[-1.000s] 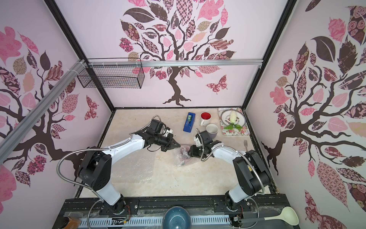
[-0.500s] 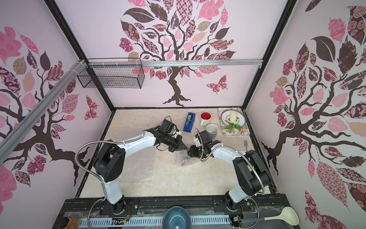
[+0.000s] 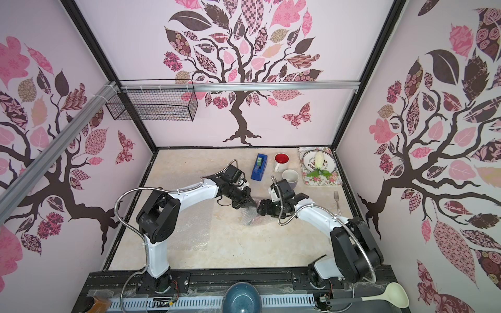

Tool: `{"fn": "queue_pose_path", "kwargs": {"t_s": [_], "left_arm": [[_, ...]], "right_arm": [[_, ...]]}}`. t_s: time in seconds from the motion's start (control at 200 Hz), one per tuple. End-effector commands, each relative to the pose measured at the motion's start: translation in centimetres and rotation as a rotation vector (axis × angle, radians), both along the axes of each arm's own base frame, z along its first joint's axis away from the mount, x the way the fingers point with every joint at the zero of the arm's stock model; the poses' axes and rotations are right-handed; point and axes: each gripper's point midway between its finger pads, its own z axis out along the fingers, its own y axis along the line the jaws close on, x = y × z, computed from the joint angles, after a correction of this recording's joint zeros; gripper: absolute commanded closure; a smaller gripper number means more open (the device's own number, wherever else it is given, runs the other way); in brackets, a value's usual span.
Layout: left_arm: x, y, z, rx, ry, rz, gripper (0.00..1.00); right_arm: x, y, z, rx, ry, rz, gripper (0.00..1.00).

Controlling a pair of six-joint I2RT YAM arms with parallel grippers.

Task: Wrap mugs in bubble wrap
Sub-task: Wrap the mug in bubble wrap.

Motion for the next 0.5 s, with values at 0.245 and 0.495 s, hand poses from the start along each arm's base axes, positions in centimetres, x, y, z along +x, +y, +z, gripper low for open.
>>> {"fn": "queue_pose_path", "kwargs": {"t_s": [0.245, 0.495], "left_arm": [[1.7, -1.0, 0.0, -0.01, -0.033, 0.001, 1.0], [1.7, -1.1, -0.5, -0.006, -0.025, -0.009, 0.98]], "right_arm": [[0.5, 0.8, 7.4, 0.113, -0.235, 0.111, 0.19], [0.2, 3.0, 6.8, 0.154, -0.244, 0.225, 0.23]]}}
